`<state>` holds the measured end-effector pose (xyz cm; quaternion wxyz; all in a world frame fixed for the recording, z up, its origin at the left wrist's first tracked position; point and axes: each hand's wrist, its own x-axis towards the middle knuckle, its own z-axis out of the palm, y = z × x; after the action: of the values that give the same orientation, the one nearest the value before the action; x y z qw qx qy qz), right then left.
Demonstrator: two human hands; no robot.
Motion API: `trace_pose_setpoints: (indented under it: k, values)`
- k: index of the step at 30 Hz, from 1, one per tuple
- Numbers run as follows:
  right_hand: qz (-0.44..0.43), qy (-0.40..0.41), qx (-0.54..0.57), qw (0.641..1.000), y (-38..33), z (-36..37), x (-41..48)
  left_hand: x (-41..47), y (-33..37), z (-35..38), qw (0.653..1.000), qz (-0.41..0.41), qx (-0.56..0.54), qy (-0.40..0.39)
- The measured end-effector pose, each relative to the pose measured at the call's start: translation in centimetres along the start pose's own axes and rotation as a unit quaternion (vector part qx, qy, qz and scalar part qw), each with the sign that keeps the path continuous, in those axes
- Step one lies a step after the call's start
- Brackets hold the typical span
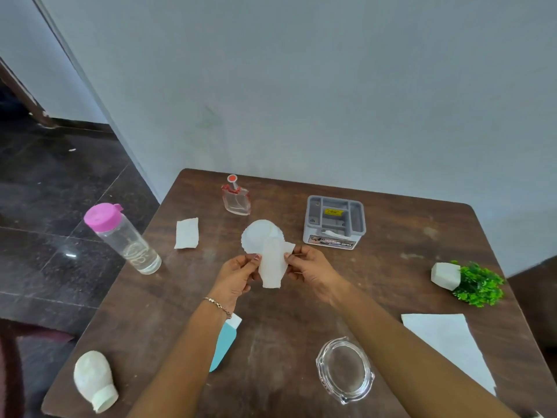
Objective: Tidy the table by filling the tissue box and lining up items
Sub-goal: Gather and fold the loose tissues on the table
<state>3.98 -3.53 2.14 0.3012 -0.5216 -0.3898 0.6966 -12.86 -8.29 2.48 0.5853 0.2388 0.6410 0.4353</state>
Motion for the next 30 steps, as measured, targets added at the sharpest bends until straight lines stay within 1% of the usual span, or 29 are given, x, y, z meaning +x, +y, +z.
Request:
trace_pose_setpoints:
  k: [4,8,11,15,17,21,24,27,30]
  values:
    - [-0.041,0.017,-0.064,0.997,-0.5,-1.1,-0.3,0.2,0.5,1.6,1.000,0.015,-0.002,0.004]
    - [-0.060,0.019,-0.108,0.992,-0.7,-1.9,-0.2,0.4,0.8,2.8,0.999,0.033,-0.011,0.013]
    - [-0.065,0.022,-0.100,0.993,-0.8,-2.3,-0.3,0.4,0.9,3.5,0.999,0.040,-0.021,0.008]
    - [-0.042,0.028,-0.044,0.998,-0.9,-2.7,-0.1,0.7,0.7,4.4,0.999,0.041,-0.020,0.006]
    - [-0.036,0.029,-0.039,0.998,-1.1,-3.1,-0.1,1.1,0.6,4.9,0.999,0.040,-0.011,0.008]
    - [-0.063,-0.001,-0.108,0.992,-1.6,-4.1,-0.1,1.8,0.9,6.1,0.999,0.047,0.001,-0.009]
    - [-0.079,0.007,-0.171,0.982,-2.5,-5.1,-0.1,2.1,1.8,7.3,0.997,0.059,0.034,-0.027]
    - [-0.096,0.011,-0.203,0.974,-3.7,-6.5,-0.4,2.5,3.1,8.5,0.993,0.078,0.078,-0.042]
    - [-0.123,0.038,-0.228,0.965,-5.4,-8.0,-0.2,2.8,4.4,9.7,0.986,0.109,0.113,-0.061]
